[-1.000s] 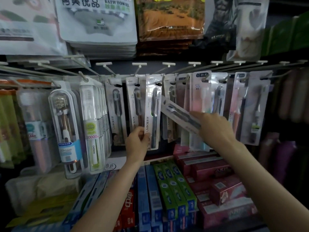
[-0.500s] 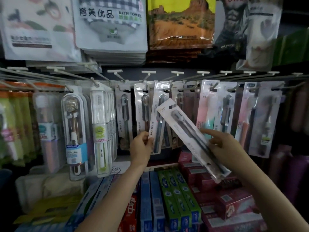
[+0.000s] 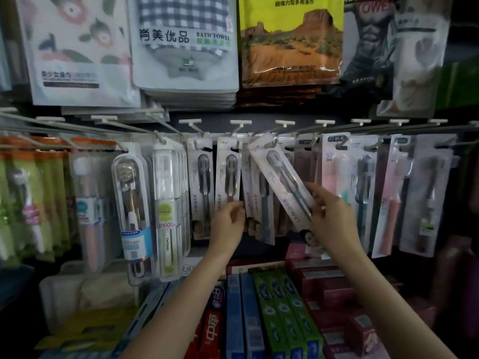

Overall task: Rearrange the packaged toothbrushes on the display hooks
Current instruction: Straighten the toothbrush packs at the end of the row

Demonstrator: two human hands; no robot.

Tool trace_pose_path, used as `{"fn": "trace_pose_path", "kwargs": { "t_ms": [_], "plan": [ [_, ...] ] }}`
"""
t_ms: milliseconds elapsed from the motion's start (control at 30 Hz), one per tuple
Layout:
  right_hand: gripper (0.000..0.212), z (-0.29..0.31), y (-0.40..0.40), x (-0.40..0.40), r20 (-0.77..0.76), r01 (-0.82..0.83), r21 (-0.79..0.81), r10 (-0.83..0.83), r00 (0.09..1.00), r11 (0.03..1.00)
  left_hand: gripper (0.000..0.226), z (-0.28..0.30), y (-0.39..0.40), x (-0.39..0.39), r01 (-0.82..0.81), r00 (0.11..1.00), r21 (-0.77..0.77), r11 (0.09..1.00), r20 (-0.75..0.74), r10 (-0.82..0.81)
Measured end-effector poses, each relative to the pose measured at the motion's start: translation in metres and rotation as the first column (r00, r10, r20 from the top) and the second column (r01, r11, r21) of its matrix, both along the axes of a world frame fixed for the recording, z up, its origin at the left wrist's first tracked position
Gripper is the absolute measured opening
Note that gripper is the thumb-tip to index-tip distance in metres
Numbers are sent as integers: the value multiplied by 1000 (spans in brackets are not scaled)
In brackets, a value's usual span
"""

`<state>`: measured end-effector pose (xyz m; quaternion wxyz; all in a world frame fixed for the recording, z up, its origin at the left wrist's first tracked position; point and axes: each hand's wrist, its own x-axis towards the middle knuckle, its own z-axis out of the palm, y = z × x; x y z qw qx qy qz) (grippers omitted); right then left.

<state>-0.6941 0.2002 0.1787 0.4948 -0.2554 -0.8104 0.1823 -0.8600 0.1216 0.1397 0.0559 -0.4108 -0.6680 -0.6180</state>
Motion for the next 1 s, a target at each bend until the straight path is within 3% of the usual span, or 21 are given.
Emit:
{"fn": "trace_pose_path", "kwargs": {
  "t_ms": [267, 467, 633, 900, 1000],
  "plan": [
    [50, -4, 3, -2, 43, 13, -15, -12, 999, 1000, 43, 8, 28, -7, -50, 997, -94, 994, 53, 56],
    [49, -3, 3, 2, 44, 14, 18, -14, 999, 1000, 42, 17, 41, -4, -60, 991, 61, 996, 119, 52],
    [49, -4, 7, 1, 59, 17, 26, -19, 998, 1000, 47, 20, 44, 1, -192, 981, 164, 968, 17, 192],
    [47, -8, 10, -3, 33, 1, 36, -3, 999, 999, 64, 14, 41, -14, -56, 983, 169, 984, -164, 84],
    [44, -15, 11, -14, 14, -61, -28, 61, 998, 998, 67, 14, 35, -18, -21, 974, 142, 990, -222, 52]
  ]
}}
